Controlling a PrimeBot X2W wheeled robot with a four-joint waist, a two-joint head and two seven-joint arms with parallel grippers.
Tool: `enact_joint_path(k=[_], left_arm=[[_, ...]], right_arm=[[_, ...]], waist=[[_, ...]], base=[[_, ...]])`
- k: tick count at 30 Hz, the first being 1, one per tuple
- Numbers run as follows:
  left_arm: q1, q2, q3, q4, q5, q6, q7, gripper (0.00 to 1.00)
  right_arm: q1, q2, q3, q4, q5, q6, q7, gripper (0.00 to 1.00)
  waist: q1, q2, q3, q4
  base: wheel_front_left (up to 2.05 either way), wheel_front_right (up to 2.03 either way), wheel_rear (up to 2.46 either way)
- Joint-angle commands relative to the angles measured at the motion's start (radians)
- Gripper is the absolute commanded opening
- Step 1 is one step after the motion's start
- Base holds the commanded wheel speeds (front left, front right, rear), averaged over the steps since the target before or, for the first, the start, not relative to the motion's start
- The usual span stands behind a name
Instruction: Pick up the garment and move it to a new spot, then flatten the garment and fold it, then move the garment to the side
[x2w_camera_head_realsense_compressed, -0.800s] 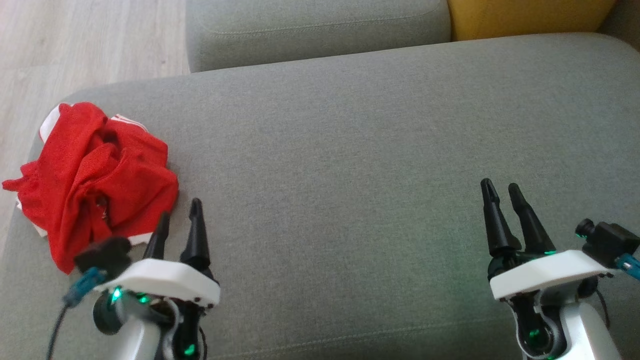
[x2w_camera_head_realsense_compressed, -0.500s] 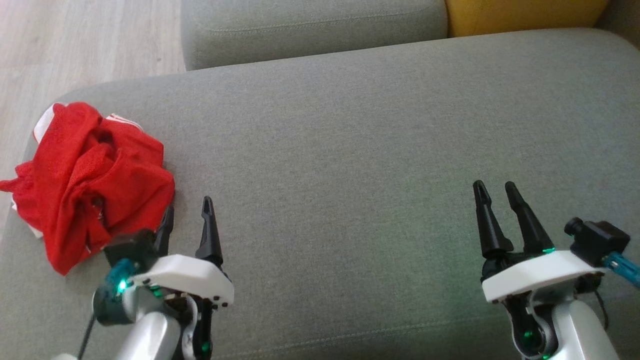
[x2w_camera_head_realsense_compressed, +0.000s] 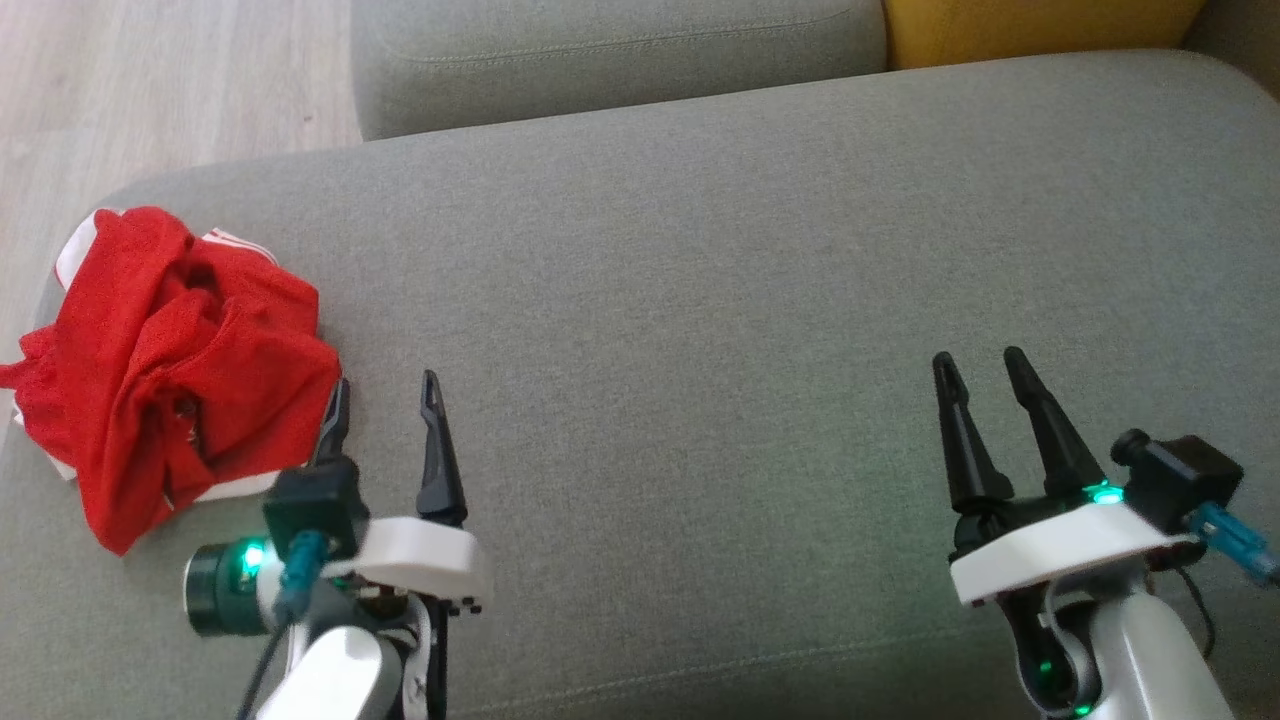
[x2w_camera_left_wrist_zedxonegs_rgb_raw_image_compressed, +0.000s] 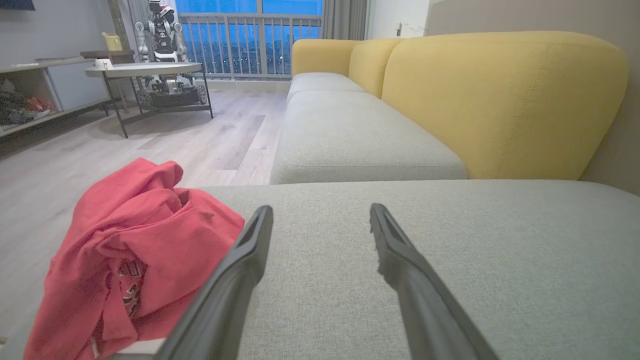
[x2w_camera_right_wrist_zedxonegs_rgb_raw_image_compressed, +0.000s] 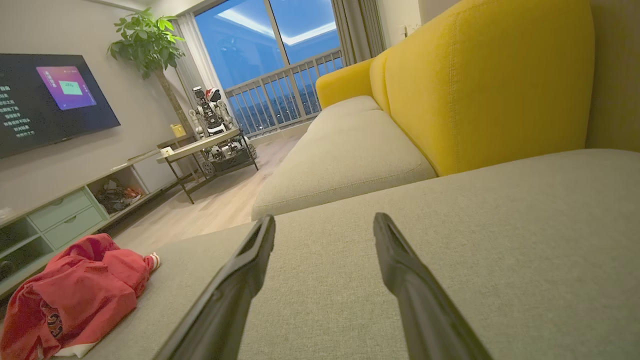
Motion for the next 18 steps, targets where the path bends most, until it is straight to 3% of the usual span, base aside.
enact_joint_path(k=[1,10,18], left_arm=[[-0.061,0.029,0.011,-0.042,0.032,0.02,-0.014,1.0],[-0.068,0.054,-0.067,-0.058,0.106,0.074,-0.044,1.0],[-0.029,0.03,-0.021,-0.072,0.106,0.012,-0.067,1.0]], right_arm=[[-0.058,-0.011,0.023,-0.044,-0.035,0.0,-0.017,1.0],[-0.069,-0.012,0.038,-0.014,-0.237,0.0,-0.047,1.0],[-0.078,-0.013,0.042,-0.022,-0.289,0.0,-0.07,1.0]], waist=[[0.0,0.0,0.001,0.0],[-0.0001,0.0,0.0,0.001],[-0.0001,0.0,0.001,-0.002]], base=[[0.0,0.0,0.0],[0.0,0.0,0.0],[0.0,0.0,0.0]])
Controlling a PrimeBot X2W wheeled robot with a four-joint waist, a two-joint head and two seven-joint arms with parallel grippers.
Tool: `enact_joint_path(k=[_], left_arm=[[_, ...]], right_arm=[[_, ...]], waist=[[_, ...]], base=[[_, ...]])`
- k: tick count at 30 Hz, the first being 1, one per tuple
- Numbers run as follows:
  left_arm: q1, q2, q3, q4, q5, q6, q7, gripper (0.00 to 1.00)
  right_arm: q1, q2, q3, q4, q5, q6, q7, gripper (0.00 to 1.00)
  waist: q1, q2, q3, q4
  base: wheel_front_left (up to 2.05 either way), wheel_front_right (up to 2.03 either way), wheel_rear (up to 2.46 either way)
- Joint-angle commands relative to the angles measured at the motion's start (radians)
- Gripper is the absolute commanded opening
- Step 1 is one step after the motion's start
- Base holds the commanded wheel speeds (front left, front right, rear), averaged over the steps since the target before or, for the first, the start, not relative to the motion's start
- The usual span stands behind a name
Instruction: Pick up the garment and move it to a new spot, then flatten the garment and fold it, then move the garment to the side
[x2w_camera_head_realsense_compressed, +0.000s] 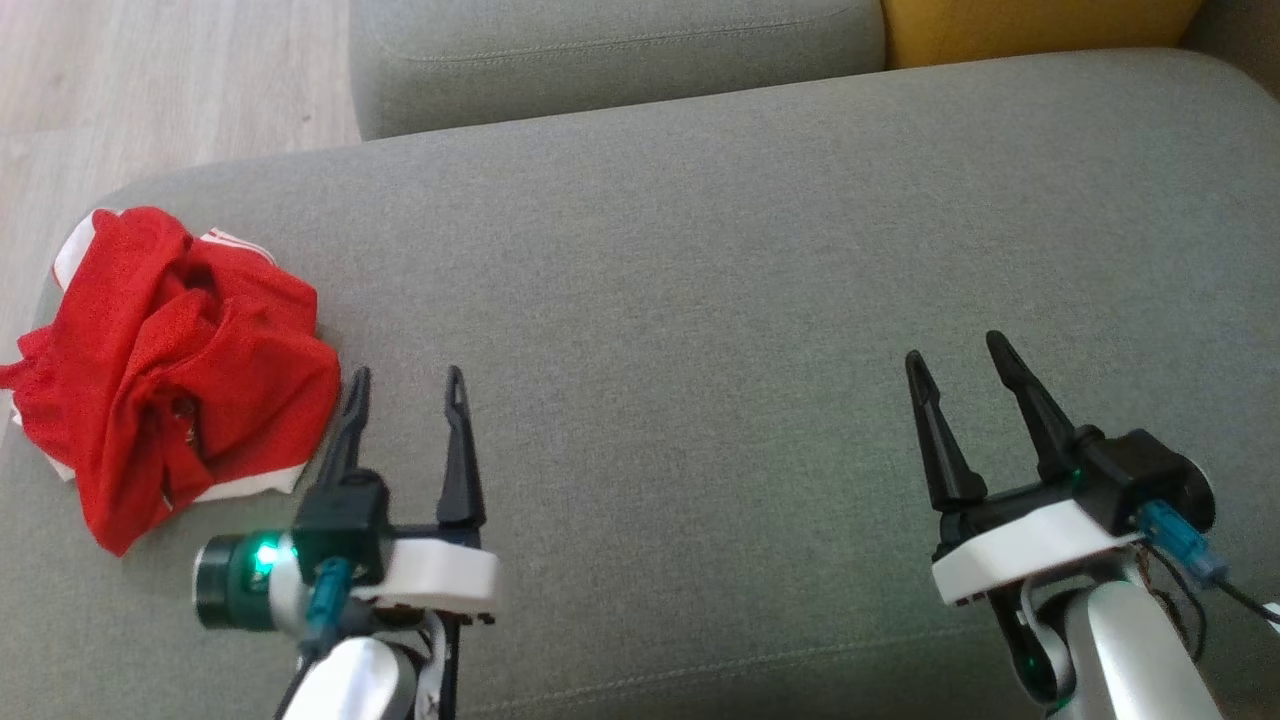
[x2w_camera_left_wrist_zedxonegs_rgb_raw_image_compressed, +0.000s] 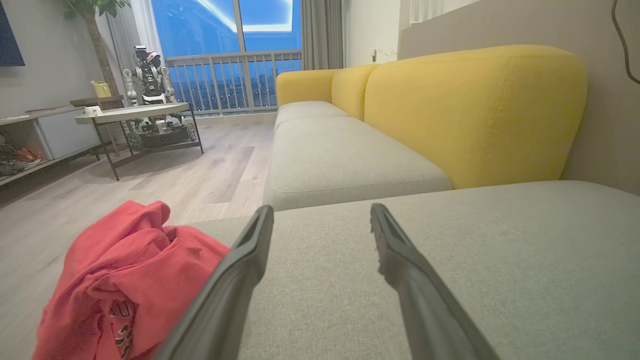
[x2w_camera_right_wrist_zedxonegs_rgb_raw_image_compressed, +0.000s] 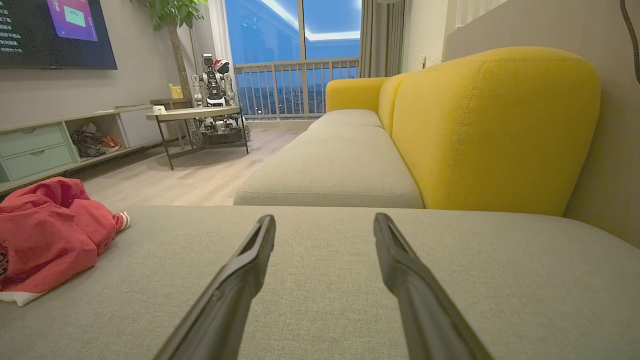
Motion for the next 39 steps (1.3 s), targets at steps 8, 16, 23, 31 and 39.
enact_joint_path(k=[8,16,23,31,39], left_arm=[[0.038,-0.072,0.152,0.019,0.05,-0.086,-0.035,1.0],[0.062,-0.139,0.256,0.048,0.135,-0.177,-0.043,1.0],[0.074,-0.176,0.311,0.068,0.156,-0.226,-0.043,1.0],[0.078,-0.201,0.35,0.091,0.179,-0.269,-0.043,1.0],[0.063,-0.212,0.358,0.101,0.194,-0.287,-0.043,1.0]], right_arm=[[-0.048,-0.011,0.025,0.007,0.028,0.0,-0.038,1.0],[-0.055,-0.012,0.011,0.034,0.017,0.0,-0.046,1.0],[-0.06,-0.012,0.012,0.055,0.071,0.0,-0.046,1.0],[-0.064,-0.012,0.012,0.057,0.073,0.0,-0.046,1.0],[-0.061,-0.012,0.025,0.037,0.081,0.0,-0.046,1.0]], waist=[[-0.0001,0.0,-0.002,0.001],[-0.0001,0.0,-0.002,0.003],[-0.0001,0.0,-0.003,0.004],[-0.0001,0.0,0.0,0.005],[-0.0001,0.0,0.01,0.043]], base=[[0.0,0.0,0.0],[0.0,0.0,0.0],[0.0,0.0,0.0],[0.0,0.0,0.0],[0.0,0.0,0.0]])
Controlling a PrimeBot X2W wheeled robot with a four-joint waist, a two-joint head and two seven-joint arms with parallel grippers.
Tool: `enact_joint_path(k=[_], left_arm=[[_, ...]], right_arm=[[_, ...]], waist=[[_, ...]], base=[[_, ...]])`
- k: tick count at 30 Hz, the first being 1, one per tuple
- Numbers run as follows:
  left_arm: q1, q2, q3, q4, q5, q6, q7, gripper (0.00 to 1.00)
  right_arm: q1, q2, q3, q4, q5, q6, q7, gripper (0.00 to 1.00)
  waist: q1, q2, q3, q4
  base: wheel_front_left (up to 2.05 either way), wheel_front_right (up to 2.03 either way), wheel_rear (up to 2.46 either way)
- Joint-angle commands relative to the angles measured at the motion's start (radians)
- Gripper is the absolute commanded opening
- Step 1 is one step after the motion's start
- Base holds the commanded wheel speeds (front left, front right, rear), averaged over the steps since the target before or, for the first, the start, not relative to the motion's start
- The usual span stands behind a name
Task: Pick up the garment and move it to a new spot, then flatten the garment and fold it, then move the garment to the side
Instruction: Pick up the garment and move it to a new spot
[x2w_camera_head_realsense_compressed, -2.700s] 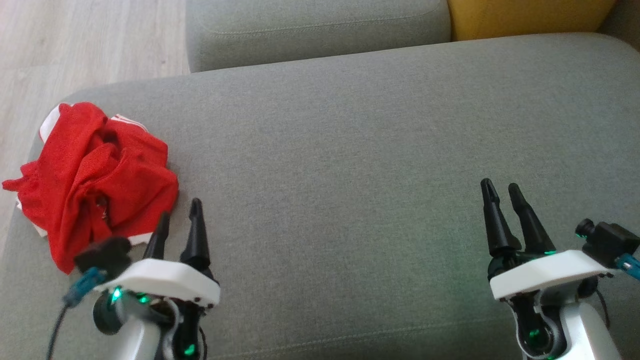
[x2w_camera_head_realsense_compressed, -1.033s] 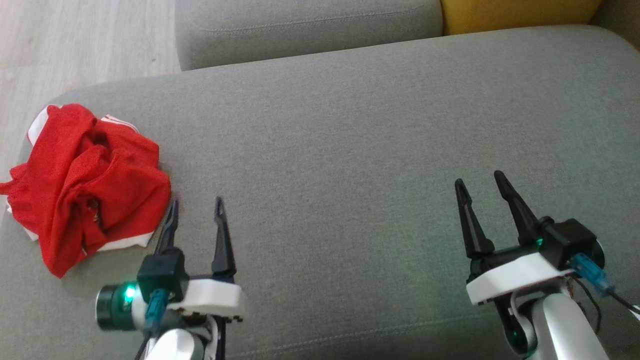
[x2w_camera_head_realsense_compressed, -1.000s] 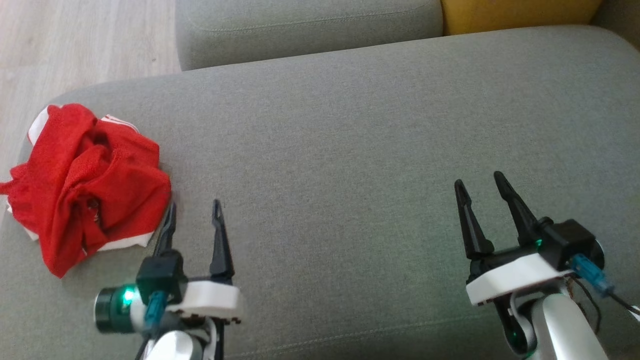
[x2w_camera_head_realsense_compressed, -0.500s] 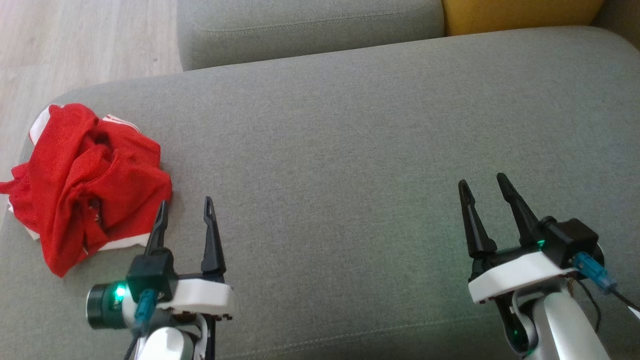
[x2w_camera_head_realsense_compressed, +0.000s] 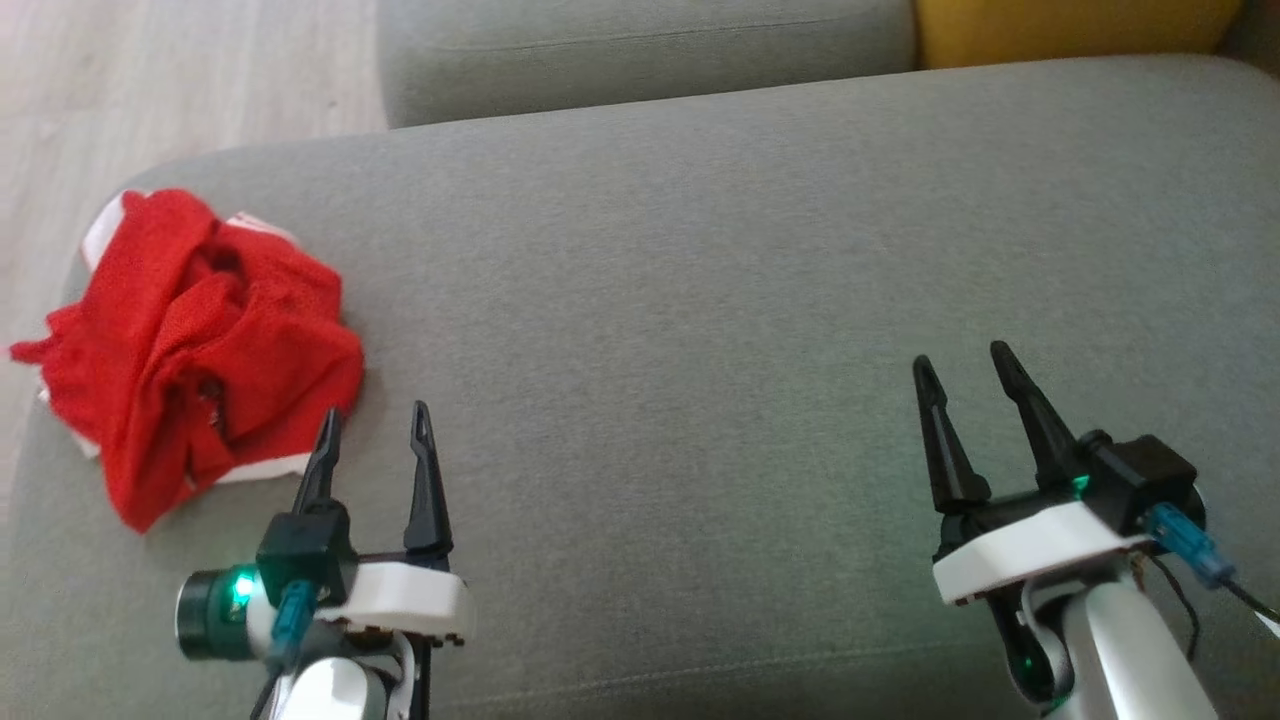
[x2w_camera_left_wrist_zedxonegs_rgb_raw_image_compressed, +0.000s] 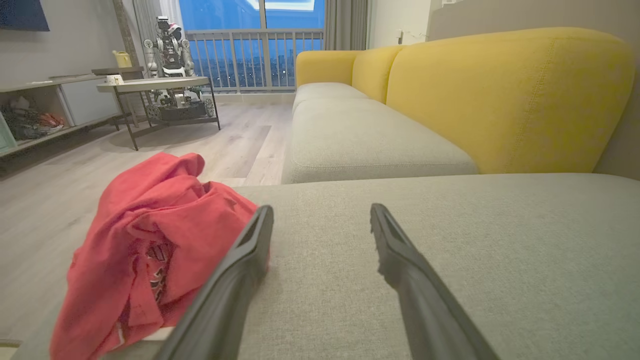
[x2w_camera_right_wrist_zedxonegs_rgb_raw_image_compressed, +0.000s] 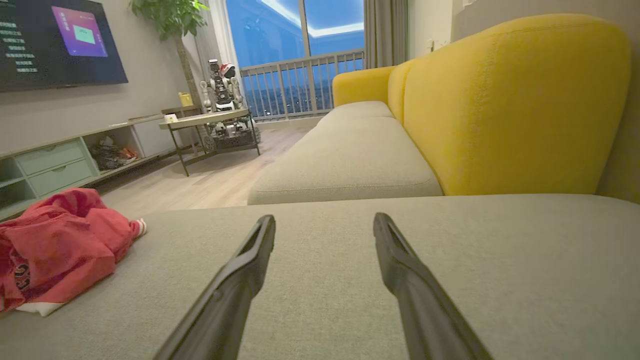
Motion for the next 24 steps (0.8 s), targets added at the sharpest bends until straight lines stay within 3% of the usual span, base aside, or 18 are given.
enact_joint_path(k=[1,15,24], left_arm=[[-0.045,-0.003,0.039,-0.028,0.014,-0.003,-0.012,1.0],[-0.013,-0.006,0.069,-0.06,0.031,-0.001,-0.012,1.0],[0.026,-0.006,0.084,-0.08,0.033,0.0,-0.012,1.0]], right_arm=[[-0.045,-0.01,0.035,-0.041,0.009,0.0,-0.009,1.0],[-0.002,-0.01,0.108,-0.059,0.025,0.0,-0.009,1.0],[0.018,-0.01,0.135,-0.058,0.042,0.0,-0.009,1.0]], waist=[[0.0,0.0,0.003,0.026],[0.0,0.0,-0.008,0.25],[0.0,0.0,-0.025,0.326]], base=[[0.0,0.0,0.0],[0.0,0.0,0.0],[0.0,0.0,0.0]])
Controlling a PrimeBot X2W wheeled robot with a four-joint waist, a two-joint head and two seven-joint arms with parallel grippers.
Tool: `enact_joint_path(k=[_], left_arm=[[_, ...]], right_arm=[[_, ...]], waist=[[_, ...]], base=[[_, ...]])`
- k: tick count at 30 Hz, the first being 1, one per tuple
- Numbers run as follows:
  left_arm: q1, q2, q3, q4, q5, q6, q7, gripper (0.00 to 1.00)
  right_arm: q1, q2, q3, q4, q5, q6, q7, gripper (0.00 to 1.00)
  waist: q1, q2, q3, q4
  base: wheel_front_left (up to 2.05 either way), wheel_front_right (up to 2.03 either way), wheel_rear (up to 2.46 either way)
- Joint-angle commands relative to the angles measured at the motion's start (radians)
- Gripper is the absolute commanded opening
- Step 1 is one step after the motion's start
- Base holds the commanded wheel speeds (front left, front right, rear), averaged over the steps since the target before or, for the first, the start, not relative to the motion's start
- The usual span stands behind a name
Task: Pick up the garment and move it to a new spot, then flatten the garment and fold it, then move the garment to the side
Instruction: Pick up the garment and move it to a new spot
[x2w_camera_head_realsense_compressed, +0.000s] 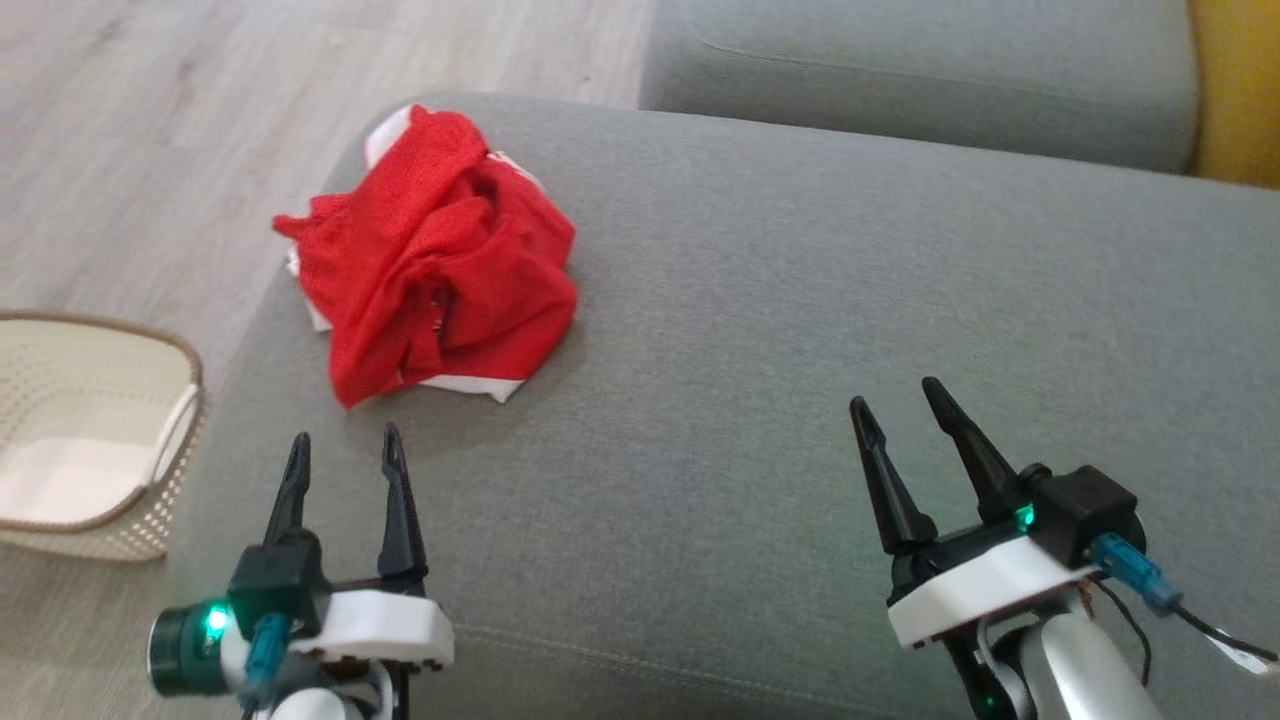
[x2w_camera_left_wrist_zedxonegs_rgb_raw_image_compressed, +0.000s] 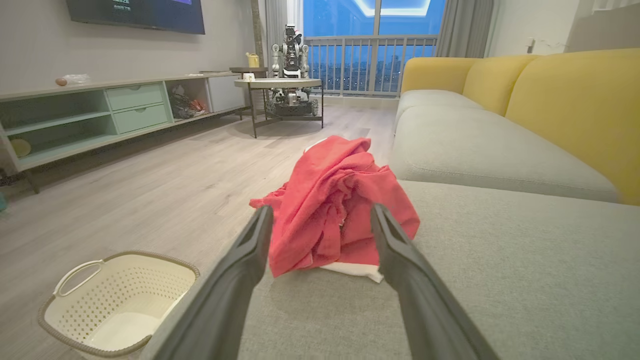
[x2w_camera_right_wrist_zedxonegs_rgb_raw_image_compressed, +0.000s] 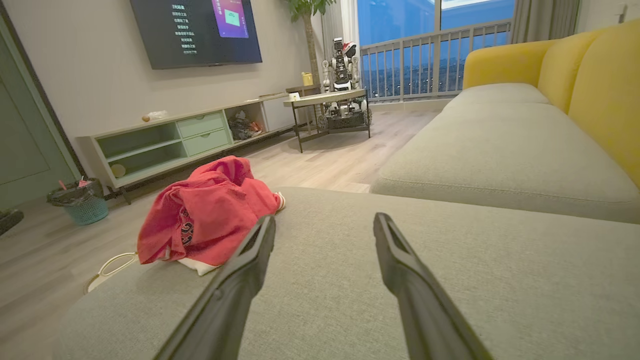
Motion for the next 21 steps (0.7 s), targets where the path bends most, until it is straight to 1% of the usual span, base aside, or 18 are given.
enact_joint_path(k=[1,5,13,17,19,20,21], left_arm=[[-0.03,-0.002,0.038,-0.039,0.003,0.004,-0.008,1.0],[-0.021,-0.002,0.051,-0.043,0.004,-0.006,-0.008,1.0],[-0.014,-0.002,0.09,-0.075,-0.02,-0.067,-0.008,1.0],[-0.049,0.011,0.123,-0.086,-0.027,-0.109,-0.008,1.0],[-0.09,0.025,0.145,-0.073,-0.045,-0.139,-0.008,1.0],[-0.144,0.056,0.161,-0.049,-0.051,-0.174,-0.008,1.0],[-0.171,0.07,0.17,-0.034,-0.058,-0.187,-0.008,1.0]], right_arm=[[-0.024,-0.007,0.025,-0.035,0.0,0.0,-0.009,1.0],[-0.022,-0.007,0.035,-0.032,-0.005,0.0,-0.009,1.0],[-0.029,-0.007,0.046,-0.038,-0.003,0.0,-0.009,1.0],[-0.053,-0.007,0.037,-0.059,-0.022,0.0,-0.009,1.0],[-0.072,-0.007,0.028,-0.073,-0.037,0.0,-0.009,1.0],[-0.096,-0.007,0.02,-0.09,-0.05,0.0,-0.009,1.0],[-0.108,-0.007,0.016,-0.1,-0.057,0.0,-0.009,1.0]], waist=[[0.0,0.0,-0.006,0.013],[0.0,0.0,-0.011,0.02],[0.0,0.0,0.004,-0.013],[0.0,0.0,0.054,-0.041],[0.0,0.0,0.09,-0.056],[0.0,0.0,0.13,-0.076],[0.0,0.0,0.15,-0.086]], base=[[0.0,0.0,0.0],[0.0,0.0,0.0],[0.0,0.0,0.0],[0.0,0.0,0.0],[0.0,0.0,0.0],[0.0,0.0,0.0],[0.0,0.0,0.0]])
